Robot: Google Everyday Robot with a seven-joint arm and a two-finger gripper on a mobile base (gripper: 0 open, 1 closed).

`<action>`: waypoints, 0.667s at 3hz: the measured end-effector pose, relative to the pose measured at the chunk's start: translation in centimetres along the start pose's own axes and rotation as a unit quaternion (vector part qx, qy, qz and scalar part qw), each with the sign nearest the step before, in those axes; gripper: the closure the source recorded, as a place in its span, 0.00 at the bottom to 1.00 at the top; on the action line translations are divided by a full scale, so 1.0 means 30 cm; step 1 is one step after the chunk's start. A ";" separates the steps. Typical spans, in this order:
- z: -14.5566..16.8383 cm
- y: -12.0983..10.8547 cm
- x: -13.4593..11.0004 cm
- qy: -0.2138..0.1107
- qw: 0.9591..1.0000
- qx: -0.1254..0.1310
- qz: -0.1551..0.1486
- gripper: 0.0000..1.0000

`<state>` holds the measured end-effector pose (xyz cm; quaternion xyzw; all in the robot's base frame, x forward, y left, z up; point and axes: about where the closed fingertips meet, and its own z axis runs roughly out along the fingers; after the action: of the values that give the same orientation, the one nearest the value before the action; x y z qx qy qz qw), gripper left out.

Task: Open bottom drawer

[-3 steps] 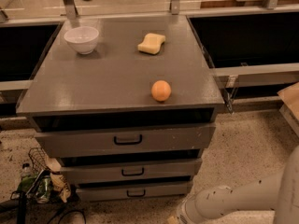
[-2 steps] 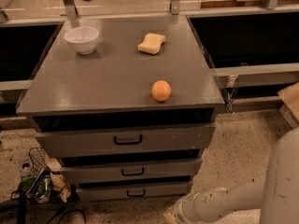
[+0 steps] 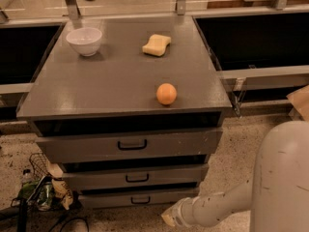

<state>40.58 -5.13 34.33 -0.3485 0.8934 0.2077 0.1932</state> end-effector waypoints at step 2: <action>0.129 -0.080 0.032 -0.011 0.999 0.019 0.048 1.00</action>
Offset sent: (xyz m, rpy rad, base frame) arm 0.0337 0.0053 -0.0694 0.0204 0.0047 -0.1593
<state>42.39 -5.31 30.06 -0.2993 0.9107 0.2033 0.1993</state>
